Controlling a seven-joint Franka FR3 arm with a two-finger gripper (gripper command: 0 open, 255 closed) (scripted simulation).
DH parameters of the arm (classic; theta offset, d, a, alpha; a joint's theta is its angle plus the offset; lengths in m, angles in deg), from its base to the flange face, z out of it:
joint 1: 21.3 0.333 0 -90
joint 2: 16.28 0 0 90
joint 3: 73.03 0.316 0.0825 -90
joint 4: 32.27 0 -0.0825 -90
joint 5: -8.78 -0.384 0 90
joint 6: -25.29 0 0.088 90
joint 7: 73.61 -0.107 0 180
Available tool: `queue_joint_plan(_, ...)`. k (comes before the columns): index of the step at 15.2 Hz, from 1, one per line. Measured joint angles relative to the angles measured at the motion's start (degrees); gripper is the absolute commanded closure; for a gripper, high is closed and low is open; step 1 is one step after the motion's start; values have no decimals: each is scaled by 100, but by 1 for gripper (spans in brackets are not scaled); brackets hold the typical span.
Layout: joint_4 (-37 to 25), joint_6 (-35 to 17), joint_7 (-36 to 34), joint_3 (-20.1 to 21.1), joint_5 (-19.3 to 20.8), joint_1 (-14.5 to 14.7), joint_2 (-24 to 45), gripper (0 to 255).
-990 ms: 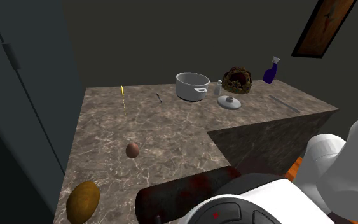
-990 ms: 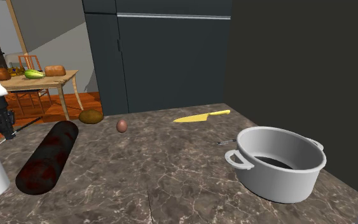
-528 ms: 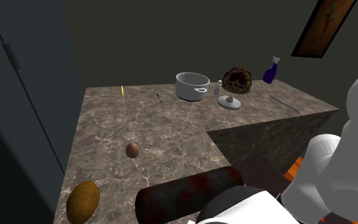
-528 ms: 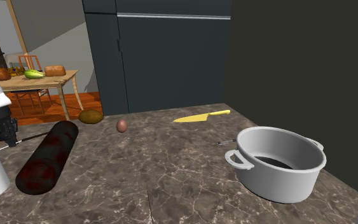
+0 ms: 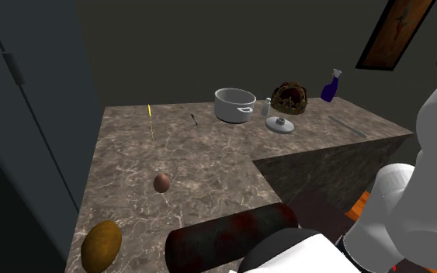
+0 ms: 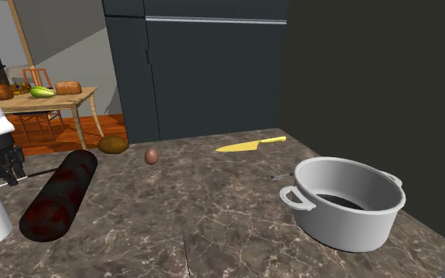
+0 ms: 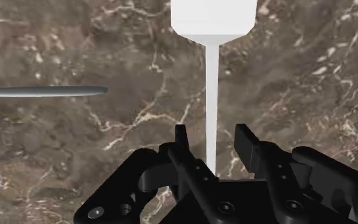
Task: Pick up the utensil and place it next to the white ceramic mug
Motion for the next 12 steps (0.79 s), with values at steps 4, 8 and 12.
queue_joint_plan(4, 1, 3, -3, 1, 3, 0, 4, 0)
queue_joint_plan(8, -186, 417, 351, -64, -464, 51, -416, 0)
queue_joint_plan(12, -285, 746, 623, -184, -844, 159, -781, 0)
